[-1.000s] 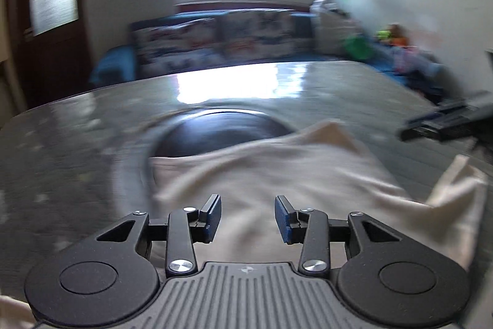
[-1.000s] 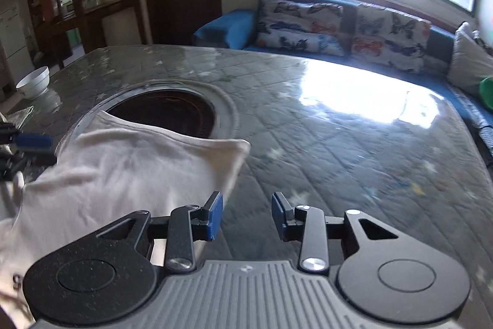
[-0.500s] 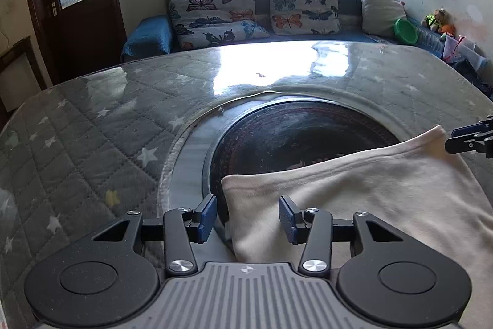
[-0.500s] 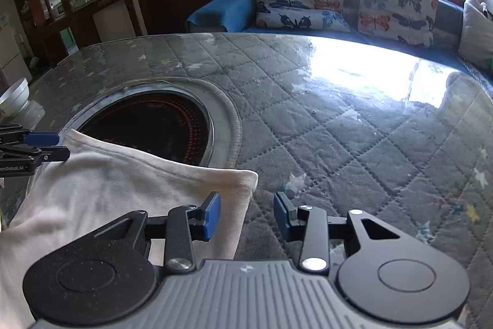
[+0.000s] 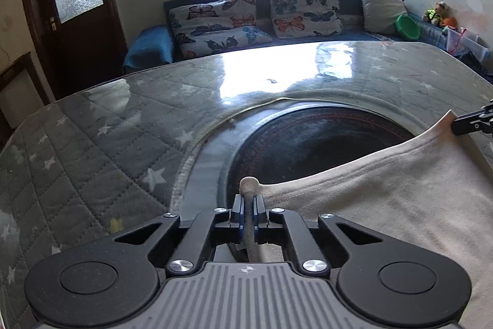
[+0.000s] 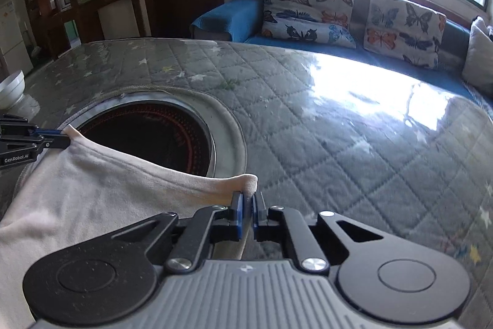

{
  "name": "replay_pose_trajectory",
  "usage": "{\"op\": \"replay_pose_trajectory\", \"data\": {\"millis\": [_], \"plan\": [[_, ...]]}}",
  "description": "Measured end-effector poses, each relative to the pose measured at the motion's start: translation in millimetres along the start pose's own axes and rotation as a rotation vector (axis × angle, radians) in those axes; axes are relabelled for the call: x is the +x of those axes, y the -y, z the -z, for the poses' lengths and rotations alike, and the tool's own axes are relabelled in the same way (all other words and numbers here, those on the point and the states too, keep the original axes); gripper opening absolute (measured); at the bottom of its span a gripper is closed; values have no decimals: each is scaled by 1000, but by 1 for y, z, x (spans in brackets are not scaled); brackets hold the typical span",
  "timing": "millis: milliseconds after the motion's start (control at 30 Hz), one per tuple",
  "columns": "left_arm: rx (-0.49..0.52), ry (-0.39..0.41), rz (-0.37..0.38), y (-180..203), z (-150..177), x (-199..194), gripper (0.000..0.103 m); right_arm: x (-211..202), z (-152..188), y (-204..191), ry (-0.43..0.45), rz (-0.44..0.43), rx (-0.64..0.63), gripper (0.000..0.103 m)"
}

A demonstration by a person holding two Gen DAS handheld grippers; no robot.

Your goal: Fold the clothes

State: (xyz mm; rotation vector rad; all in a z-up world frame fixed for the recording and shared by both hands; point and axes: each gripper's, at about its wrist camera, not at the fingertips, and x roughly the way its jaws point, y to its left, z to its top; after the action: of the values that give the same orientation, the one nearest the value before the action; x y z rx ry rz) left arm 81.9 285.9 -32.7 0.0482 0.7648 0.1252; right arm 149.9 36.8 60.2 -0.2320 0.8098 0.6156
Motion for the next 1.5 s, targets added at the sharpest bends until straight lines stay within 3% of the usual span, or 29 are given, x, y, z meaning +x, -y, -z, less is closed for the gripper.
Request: {"op": "replay_pose_trajectory", "data": {"millis": [167, 333, 500, 700, 967, 1167, 1500], "plan": [[-18, -5, 16, -7, -6, 2, 11, 9, -5, -2, -7, 7, -17, 9], [-39, 20, 21, -10, -5, -22, 16, -10, -6, -10, 22, -14, -60, 23], [9, 61, 107, 12, 13, -64, 15, -38, 6, -33, 29, -81, -137, 33], [19, 37, 195, 38, 51, -94, 11, -60, 34, -64, 8, -167, -209, 37], [-3, 8, 173, 37, 87, -109, 11, -76, 80, -88, -32, -226, -231, 38], [0, 26, 138, 34, 98, -122, 12, -100, 111, -105, -10, -203, -319, 44], [102, 54, 189, 77, 117, -153, 13, -138, 157, -139, 1, -283, -434, 57]]}}
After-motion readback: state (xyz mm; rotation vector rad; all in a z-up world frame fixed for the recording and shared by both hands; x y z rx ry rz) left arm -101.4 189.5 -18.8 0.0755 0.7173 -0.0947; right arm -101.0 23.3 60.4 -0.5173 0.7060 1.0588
